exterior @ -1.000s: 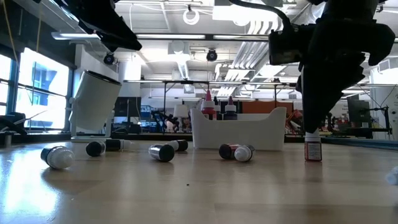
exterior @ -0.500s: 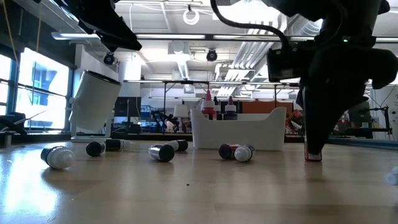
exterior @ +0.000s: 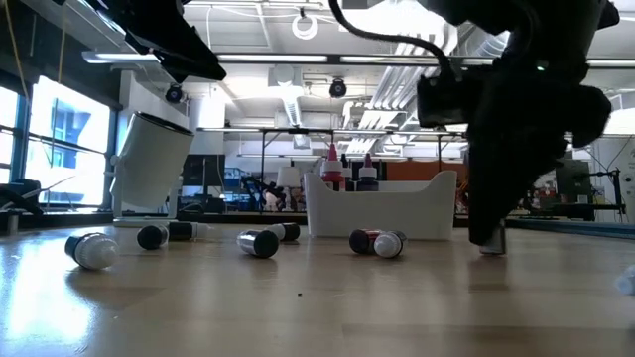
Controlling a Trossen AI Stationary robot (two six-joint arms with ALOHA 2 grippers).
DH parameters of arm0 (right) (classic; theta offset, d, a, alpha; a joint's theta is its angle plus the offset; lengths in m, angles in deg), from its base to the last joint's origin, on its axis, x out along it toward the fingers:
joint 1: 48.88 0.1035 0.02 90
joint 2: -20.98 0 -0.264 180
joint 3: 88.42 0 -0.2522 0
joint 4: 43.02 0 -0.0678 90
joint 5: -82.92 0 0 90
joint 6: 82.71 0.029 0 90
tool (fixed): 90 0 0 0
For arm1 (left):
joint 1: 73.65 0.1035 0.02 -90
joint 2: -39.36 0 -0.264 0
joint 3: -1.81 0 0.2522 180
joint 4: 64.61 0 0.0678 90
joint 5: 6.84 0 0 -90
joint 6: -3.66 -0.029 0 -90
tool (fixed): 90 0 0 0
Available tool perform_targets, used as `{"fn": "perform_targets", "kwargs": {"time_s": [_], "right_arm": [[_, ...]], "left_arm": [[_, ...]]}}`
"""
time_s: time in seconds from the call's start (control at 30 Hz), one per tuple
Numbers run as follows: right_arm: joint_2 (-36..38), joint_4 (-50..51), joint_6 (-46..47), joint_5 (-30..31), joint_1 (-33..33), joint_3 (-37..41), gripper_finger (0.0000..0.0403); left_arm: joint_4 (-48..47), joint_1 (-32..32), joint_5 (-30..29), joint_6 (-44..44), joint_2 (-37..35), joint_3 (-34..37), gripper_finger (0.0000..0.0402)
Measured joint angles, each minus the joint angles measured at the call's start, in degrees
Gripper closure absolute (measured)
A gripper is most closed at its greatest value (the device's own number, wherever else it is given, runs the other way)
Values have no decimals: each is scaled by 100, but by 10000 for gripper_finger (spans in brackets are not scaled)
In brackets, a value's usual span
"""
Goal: Pick & Place food coloring
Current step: Put the brown small food coloring bottle into the white bin
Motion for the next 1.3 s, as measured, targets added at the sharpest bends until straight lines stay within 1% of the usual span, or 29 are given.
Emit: {"fn": "perform_targets", "kwargs": {"time_s": [0.13, 0.27, 0.43, 0.57, 0.63, 0.73, 0.83, 0.97, 1.03, 1.13, 1.3], "right_arm": [[0, -713, -156, -14, 0, 0, 338], [0, -1374, -403, 92, 0, 0, 337], [0, -2105, -1124, 891, -198, 0, 326], [17, -2778, -1758, 1814, -625, 0, 335], [117, -2848, -2151, 2116, -895, 0, 338], [392, -2681, -2498, 2070, -1367, 0, 335], [589, -2211, -2372, 1935, -1890, -3, 331], [571, -1358, -1914, 1047, -2645, -2, 333], [480, -1007, -1862, 773, -2919, -2, 334], [365, -746, -1860, 760, -3136, 2, 331], [339, -768, -2095, 717, -3256, 2, 314]], "left_arm": [[0, 0, 13, 0, 0, 0, 268], [0, 0, 13, 0, 0, -1, 268], [7, 0, 9, -9, 0, -2, 268], [9, 0, -132, -11, 0, -2, 268], [9, 1, -131, -9, 0, -3, 268], [9, 0, -131, 2, 0, -7, 268], [12, 0, -131, 4, 0, -9, 268], [9, 2, -142, -4, 0, -9, 268], [11, 2, -142, -11, 0, -9, 268], [8, 0, -142, -11, 0, -9, 268], [2, 0, -144, -13, 0, -9, 268]]}}
